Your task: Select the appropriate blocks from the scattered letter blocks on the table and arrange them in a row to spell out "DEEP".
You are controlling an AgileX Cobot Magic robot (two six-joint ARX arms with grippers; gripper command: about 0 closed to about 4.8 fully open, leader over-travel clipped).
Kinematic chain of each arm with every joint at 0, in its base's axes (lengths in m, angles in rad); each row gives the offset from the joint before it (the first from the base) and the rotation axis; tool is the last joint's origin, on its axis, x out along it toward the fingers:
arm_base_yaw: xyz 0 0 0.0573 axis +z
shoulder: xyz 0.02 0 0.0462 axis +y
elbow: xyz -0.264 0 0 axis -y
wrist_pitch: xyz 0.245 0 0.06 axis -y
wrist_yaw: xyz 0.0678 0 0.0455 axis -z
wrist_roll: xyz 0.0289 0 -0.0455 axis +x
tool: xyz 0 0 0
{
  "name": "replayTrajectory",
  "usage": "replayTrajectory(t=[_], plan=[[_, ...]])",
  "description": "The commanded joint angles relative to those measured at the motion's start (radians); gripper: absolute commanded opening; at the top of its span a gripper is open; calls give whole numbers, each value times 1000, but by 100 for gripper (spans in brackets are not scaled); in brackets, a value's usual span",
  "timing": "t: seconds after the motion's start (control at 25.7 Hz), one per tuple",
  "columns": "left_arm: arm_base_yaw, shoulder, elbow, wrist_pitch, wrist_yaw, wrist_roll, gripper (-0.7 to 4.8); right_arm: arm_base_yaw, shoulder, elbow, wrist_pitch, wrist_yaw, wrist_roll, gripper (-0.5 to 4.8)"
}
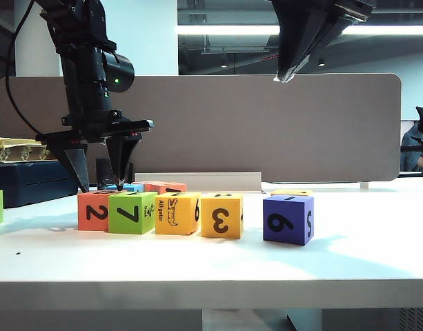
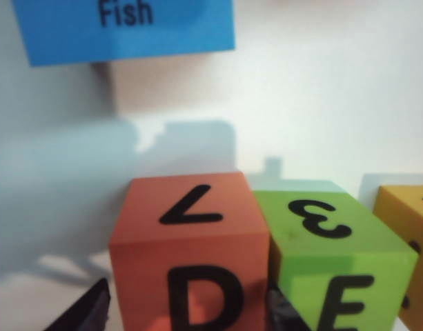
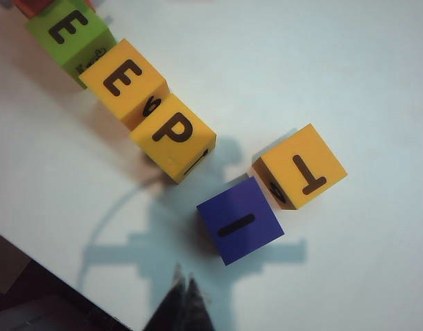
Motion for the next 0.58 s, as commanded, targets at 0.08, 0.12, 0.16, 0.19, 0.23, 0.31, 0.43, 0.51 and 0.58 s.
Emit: replayTrajectory(t=[0.08, 0.12, 0.16, 0.19, 0.23, 0.31, 0.43, 0.51, 0.58], plan=[[1, -31, 37, -13, 18, 5, 280, -1, 2, 4, 21, 36, 5, -2], [1, -37, 45, -15, 18, 5, 280, -1, 6, 3, 21, 36, 4, -2], [1, -45, 56, -15, 18, 8, 280, -2, 14, 3, 21, 36, 5, -2], [1, -59, 72, -15, 18, 9, 280, -3, 32, 3, 21, 39, 5, -2], [1, -67, 81, -14, 17, 16, 279, -3, 46, 3, 21, 40, 4, -2], [9, -85, 94, -15, 13, 29, 278, -3, 87, 3, 25, 39, 5, -2], [15, -101, 95, -23, -5, 44, 275, -3, 154, 3, 41, 39, 5, -2], [35, -100, 95, -50, -26, 60, 268, -3, 202, 3, 56, 38, 6, -2], [41, -99, 94, -62, -32, 65, 268, -3, 235, 3, 73, 30, 8, -2]])
